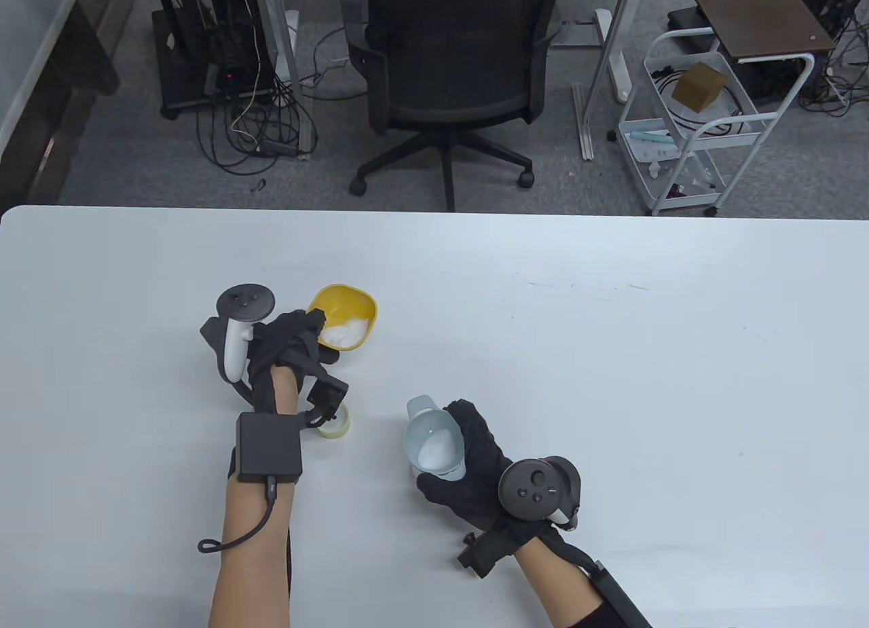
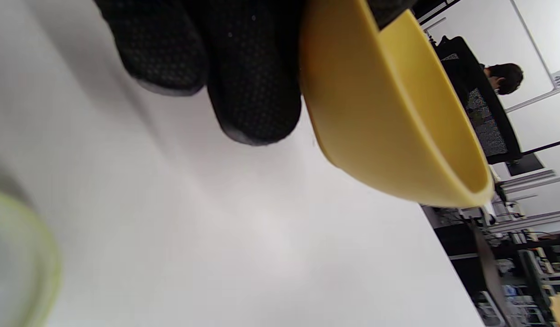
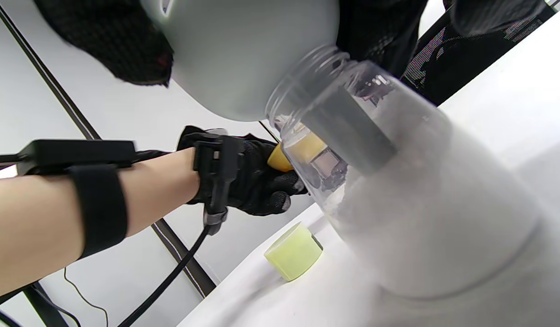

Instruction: Unscrew the press dispenser and pour salt into it

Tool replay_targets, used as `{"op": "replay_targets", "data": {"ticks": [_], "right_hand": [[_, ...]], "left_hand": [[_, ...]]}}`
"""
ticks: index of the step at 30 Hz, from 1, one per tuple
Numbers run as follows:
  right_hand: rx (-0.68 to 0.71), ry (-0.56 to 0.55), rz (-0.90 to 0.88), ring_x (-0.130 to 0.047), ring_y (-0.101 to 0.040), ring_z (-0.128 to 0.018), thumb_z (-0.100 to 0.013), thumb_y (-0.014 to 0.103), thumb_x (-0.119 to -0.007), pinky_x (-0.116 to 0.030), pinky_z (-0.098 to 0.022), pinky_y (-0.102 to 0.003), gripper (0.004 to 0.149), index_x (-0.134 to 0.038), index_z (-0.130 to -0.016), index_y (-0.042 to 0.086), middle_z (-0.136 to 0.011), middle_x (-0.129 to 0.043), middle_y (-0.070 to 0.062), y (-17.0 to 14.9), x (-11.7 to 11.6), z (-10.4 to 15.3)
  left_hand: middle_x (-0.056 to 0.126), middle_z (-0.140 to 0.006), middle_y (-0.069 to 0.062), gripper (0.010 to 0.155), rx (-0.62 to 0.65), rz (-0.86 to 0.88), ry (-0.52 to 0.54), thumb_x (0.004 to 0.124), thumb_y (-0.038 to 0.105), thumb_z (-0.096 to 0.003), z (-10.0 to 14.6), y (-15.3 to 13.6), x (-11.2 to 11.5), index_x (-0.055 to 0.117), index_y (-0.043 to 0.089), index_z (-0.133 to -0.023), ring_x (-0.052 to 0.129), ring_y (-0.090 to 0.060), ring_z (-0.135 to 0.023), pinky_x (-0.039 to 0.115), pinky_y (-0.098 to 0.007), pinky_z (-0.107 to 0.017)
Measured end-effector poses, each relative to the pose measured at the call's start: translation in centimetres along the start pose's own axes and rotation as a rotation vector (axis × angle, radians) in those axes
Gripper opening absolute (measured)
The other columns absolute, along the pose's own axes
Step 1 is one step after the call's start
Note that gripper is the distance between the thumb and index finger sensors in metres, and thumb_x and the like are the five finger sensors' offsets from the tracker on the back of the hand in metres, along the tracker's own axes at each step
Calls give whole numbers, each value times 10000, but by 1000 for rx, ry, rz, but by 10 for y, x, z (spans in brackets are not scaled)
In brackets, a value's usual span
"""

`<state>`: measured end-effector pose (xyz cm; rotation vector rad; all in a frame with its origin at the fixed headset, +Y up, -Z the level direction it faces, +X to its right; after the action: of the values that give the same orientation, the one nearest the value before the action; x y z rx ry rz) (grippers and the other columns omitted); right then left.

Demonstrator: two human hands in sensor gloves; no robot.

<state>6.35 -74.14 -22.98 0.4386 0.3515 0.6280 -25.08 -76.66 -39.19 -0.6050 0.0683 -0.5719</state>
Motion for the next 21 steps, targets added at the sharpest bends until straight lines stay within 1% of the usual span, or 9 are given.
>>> {"op": "replay_targets", "data": {"ticks": [2, 7, 11, 15, 17, 21], "right_hand": [[-1, 1, 0, -666, -581, -926, -525, 543, -804, -461, -578, -823, 1142, -204, -1092, -246, -1082, -470, -438, 0, 0, 0], [0, 1, 2, -665, -583, -926, -531, 545, -800, -460, -579, -823, 1140, -203, -1093, -247, -1082, -469, -440, 0, 0, 0], [5, -9, 2, -669, -592, -917, -549, 546, -785, -464, -579, -821, 1124, -209, -1090, -254, -1078, -471, -445, 1, 0, 0], [5, -19, 11, -674, -607, -910, -553, 549, -782, -478, -578, -816, 1119, -226, -1081, -266, -1069, -479, -459, 2, 0, 0], [4, -22, 11, -676, -609, -910, -555, 545, -783, -484, -578, -814, 1116, -230, -1078, -271, -1068, -482, -462, 2, 0, 0], [0, -25, 6, -681, -604, -910, -555, 544, -784, -490, -576, -814, 1114, -231, -1076, -271, -1067, -484, -462, 2, 0, 0]], "left_hand": [[972, -888, -171, 592, -27, -28, -3, 673, 502, -675, -10, 3, 4, 732, 61, -1065, 1070, -190, -644, 858, -464, -571], [935, -925, -188, 596, -79, -124, -8, 693, 519, -658, -28, 8, 18, 740, 101, -1080, 1035, -235, -691, 831, -505, -594], [873, -938, -211, 599, -112, -212, -23, 702, 524, -650, -35, 8, 30, 746, 113, -1084, 983, -291, -706, 779, -574, -613], [880, -916, -185, 605, -124, -275, 4, 711, 513, -645, -37, 10, 34, 740, 102, -1088, 988, -281, -693, 782, -573, -609], [880, -921, -190, 647, -112, -288, -3, 709, 522, -640, -36, 12, 35, 710, 72, -1105, 990, -283, -701, 783, -572, -611], [804, -1007, -282, 801, -64, -255, -21, 707, 554, -626, -30, 15, 37, 564, 1, -1187, 951, -351, -778, 745, -607, -633]]}}
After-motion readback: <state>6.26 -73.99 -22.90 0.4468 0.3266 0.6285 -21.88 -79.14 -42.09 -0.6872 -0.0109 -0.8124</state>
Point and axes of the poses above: the tracker on the back of each hand, its own y axis roughly to the thumb side, its own z axis roughly from the fingertips to the wrist, x = y × z, the point moved 5 cm from there along -z, roughly from the wrist to the fingertips
